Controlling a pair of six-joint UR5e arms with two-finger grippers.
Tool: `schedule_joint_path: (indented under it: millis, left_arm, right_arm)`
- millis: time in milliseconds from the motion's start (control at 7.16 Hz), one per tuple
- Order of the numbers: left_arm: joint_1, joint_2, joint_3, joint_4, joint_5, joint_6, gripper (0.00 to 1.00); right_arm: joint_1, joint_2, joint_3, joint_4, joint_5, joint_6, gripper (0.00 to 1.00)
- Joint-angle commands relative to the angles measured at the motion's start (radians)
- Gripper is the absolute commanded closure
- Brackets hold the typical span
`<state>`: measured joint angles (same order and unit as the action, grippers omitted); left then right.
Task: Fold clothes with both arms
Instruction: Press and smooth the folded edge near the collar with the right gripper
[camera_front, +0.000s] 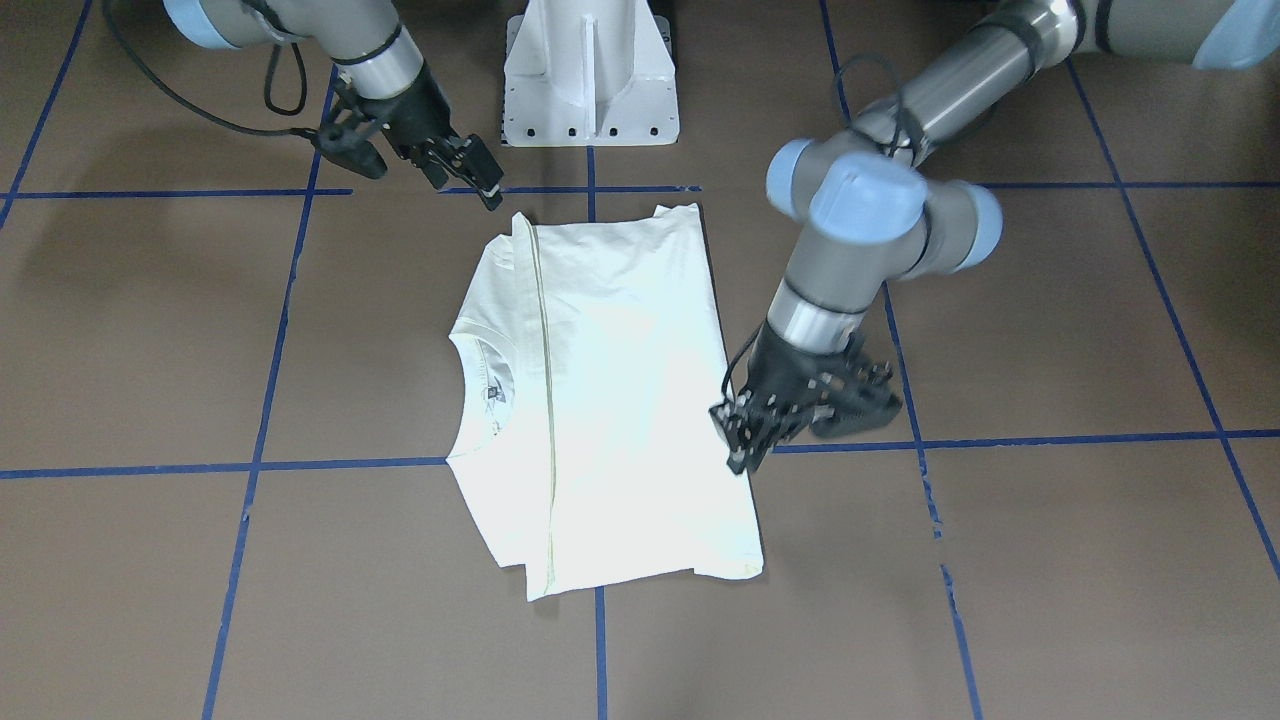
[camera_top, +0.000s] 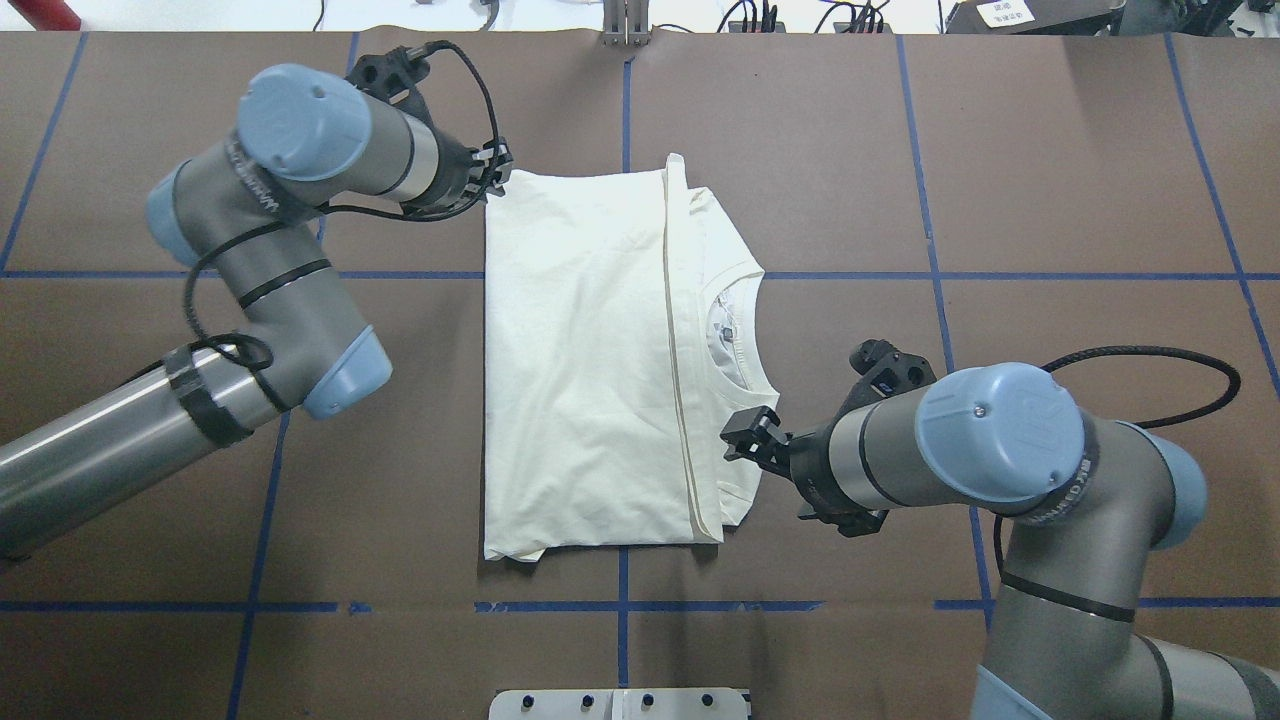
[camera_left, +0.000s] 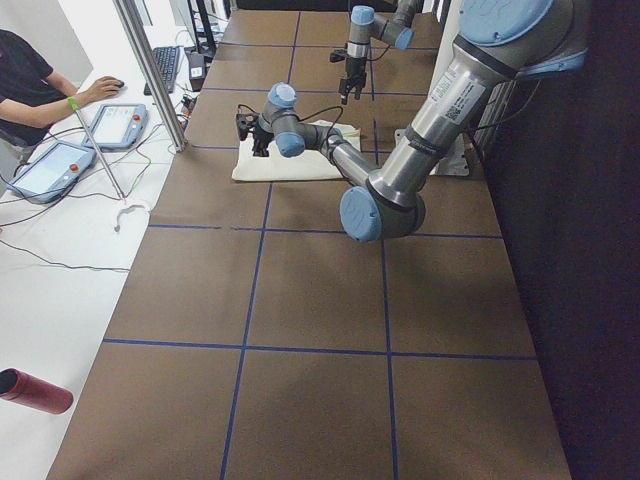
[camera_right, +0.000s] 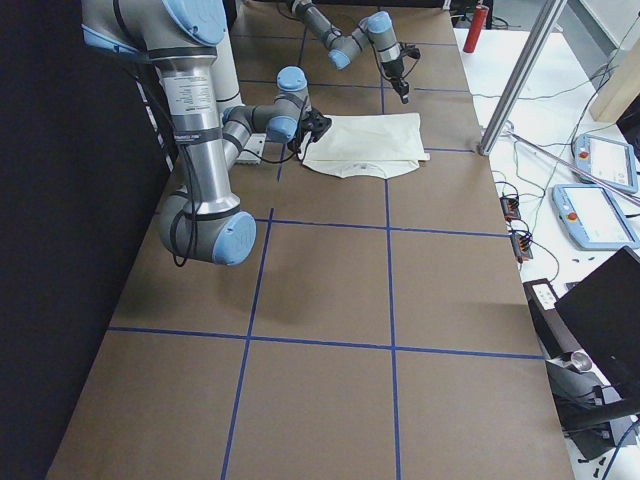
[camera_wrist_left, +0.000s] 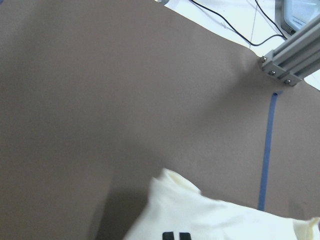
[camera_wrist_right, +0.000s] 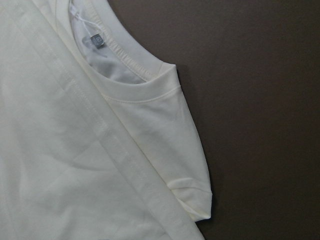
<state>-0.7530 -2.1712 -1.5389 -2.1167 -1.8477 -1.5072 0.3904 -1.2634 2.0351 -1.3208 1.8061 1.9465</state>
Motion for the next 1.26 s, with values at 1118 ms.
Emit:
schedule_joint_path:
  millis: [1118]
  left_arm:
    - [0.035, 0.114, -0.211, 0.135, -0.071, 0.012, 0.4]
  right_arm:
    - [-0.053, 0.187, -0.206, -0.378, -0.111, -0.796, 0.0]
